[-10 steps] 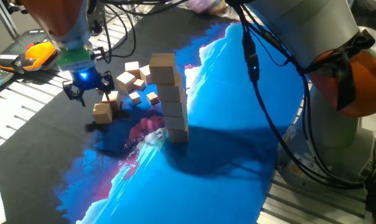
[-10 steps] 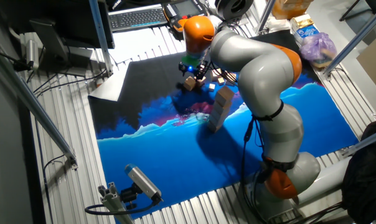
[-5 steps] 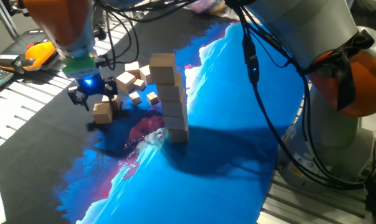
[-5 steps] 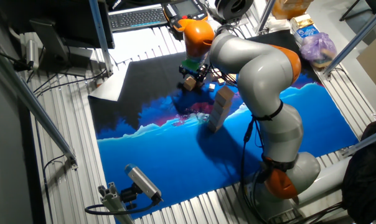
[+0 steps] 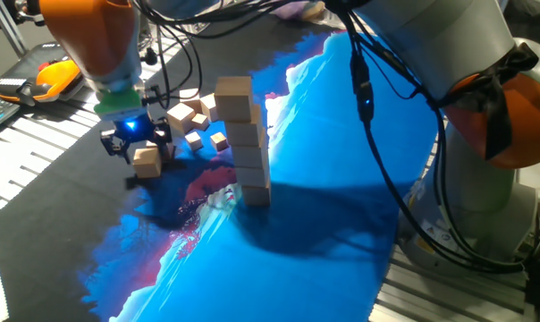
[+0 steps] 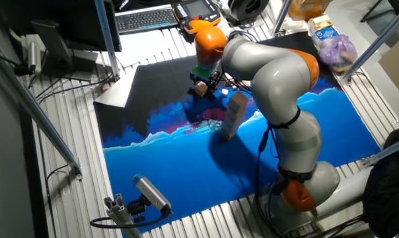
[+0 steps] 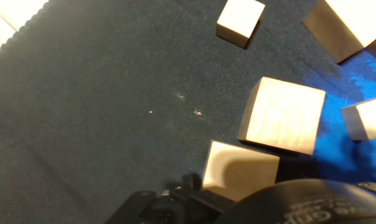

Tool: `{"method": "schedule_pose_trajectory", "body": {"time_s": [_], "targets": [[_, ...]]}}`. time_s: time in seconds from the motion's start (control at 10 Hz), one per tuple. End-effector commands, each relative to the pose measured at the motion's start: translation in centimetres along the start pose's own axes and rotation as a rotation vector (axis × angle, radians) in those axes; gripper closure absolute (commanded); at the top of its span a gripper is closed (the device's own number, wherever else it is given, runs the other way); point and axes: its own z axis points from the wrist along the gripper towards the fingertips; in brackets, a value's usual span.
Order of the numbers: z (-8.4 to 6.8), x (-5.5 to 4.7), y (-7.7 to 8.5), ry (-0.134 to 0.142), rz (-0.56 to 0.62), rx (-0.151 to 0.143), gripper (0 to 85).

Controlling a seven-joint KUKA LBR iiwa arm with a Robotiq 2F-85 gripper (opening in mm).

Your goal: Stack the blocks in a vertical line of five

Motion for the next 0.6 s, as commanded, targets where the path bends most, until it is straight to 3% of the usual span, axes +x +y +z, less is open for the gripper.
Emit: {"method": "schedule_pose_trajectory", "body": {"time_s": [0.0,0.3,0.5], "targets": [[0.12,0.01,-0.01,-0.002,0.004,-0.002,17.0],[0.74,0.04,-0.19,-0.01,-0.002,-0.02,17.0],[0.7,-0.04,-0.27,0.004,-0.043,0.001,51.0]]}}
